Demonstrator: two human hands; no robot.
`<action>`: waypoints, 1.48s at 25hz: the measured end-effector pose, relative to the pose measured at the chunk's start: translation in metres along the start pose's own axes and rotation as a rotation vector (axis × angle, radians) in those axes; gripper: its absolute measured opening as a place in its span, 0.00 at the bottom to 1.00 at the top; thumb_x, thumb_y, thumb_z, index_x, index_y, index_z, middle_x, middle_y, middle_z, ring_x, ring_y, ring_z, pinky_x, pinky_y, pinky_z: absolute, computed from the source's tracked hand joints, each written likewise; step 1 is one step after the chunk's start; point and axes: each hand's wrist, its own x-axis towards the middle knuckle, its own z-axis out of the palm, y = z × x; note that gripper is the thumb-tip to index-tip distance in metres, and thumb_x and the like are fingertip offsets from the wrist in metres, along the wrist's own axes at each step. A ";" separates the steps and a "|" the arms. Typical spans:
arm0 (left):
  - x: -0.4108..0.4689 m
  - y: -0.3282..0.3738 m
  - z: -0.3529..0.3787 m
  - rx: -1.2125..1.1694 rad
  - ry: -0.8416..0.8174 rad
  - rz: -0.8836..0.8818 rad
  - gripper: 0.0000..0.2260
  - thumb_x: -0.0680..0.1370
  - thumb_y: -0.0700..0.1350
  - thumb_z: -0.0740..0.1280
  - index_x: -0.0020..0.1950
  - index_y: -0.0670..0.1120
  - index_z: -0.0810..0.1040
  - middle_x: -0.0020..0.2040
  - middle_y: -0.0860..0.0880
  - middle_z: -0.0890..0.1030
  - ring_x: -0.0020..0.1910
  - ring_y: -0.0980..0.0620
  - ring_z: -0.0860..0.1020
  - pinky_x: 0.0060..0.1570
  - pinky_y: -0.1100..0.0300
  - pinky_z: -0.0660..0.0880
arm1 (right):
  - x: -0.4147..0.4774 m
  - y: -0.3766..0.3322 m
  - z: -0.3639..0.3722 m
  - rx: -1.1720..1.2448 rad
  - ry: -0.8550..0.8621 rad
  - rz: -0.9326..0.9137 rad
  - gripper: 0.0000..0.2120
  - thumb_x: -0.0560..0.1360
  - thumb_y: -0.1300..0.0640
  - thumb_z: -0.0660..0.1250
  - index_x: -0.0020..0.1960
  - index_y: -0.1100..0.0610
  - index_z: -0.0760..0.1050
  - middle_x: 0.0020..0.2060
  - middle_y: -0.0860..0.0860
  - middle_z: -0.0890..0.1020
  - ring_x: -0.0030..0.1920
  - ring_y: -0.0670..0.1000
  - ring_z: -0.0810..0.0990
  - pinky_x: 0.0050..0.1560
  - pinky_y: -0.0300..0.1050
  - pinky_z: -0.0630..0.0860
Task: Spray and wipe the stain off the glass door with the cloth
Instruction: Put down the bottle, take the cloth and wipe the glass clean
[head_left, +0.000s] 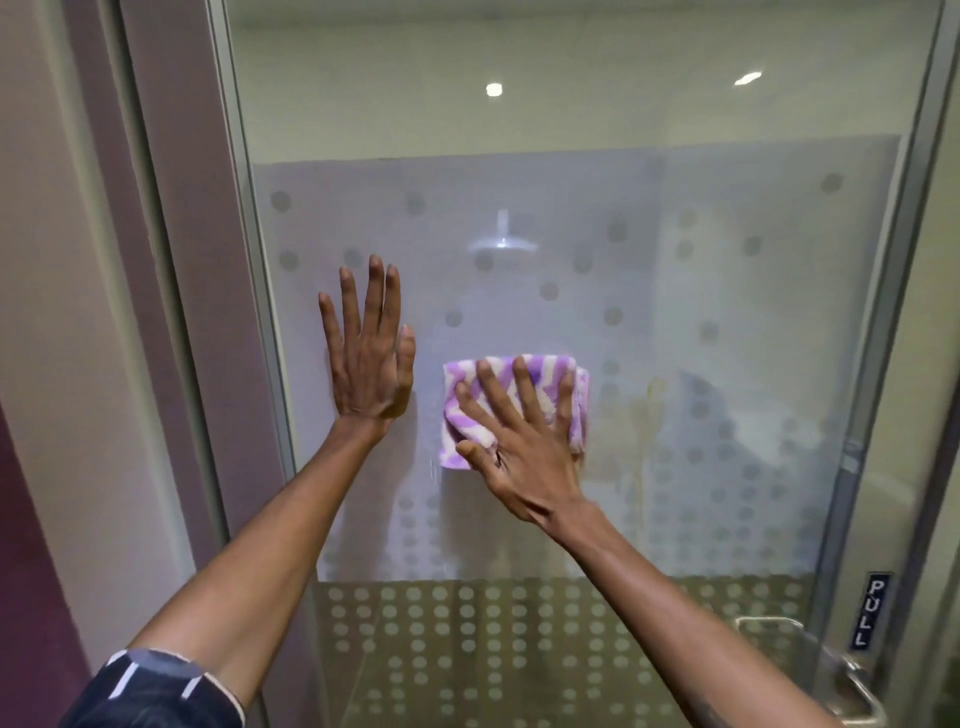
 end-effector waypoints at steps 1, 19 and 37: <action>0.000 0.001 -0.001 -0.005 -0.009 -0.001 0.28 0.85 0.53 0.42 0.85 0.49 0.42 0.85 0.50 0.47 0.84 0.43 0.42 0.81 0.39 0.40 | -0.016 0.006 0.004 -0.027 -0.016 -0.013 0.29 0.84 0.35 0.42 0.83 0.41 0.55 0.84 0.43 0.50 0.84 0.54 0.42 0.76 0.77 0.43; -0.001 -0.002 0.008 -0.017 0.053 0.026 0.28 0.85 0.52 0.45 0.85 0.48 0.43 0.85 0.50 0.45 0.84 0.41 0.45 0.81 0.38 0.43 | 0.040 -0.043 0.016 0.036 0.306 0.399 0.27 0.85 0.42 0.58 0.82 0.43 0.58 0.83 0.46 0.55 0.84 0.59 0.48 0.77 0.76 0.38; 0.001 -0.001 0.011 0.020 0.057 0.014 0.30 0.85 0.59 0.46 0.84 0.50 0.43 0.85 0.50 0.45 0.84 0.41 0.44 0.80 0.35 0.44 | -0.013 0.077 0.006 -0.155 0.371 0.346 0.36 0.81 0.31 0.56 0.84 0.45 0.52 0.82 0.51 0.61 0.82 0.61 0.57 0.73 0.79 0.56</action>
